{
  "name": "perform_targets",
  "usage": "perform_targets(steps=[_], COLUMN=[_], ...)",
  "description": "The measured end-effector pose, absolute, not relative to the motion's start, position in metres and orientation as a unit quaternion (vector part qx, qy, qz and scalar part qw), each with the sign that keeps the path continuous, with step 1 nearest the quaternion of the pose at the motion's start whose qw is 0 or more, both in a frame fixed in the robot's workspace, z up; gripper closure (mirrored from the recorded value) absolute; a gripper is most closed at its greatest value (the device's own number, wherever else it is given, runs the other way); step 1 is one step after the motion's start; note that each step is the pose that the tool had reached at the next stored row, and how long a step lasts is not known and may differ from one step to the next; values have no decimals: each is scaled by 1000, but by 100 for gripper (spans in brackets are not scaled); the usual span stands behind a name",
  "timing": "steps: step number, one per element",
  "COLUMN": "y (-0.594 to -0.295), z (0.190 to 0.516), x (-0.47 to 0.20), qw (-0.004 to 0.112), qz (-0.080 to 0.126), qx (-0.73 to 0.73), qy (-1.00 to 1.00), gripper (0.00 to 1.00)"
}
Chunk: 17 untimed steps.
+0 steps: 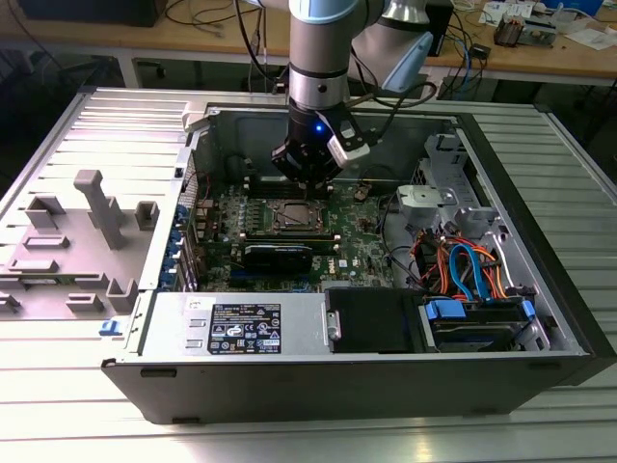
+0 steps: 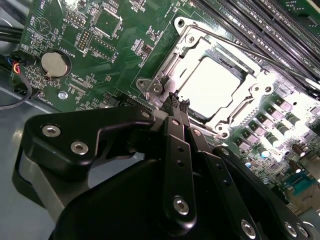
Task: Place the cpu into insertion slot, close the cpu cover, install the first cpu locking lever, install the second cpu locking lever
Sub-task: 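Install the second cpu locking lever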
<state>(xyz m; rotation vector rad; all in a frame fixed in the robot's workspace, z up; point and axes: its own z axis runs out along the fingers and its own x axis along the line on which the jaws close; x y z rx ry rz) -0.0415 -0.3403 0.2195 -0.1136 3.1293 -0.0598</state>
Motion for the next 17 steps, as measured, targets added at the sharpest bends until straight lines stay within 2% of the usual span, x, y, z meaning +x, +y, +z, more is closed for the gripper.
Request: perform_targets(steps=[17], y=[-345], z=[220], x=[-42], qw=[5], qz=[-19], qx=[-36], qy=[999], gripper=[89])
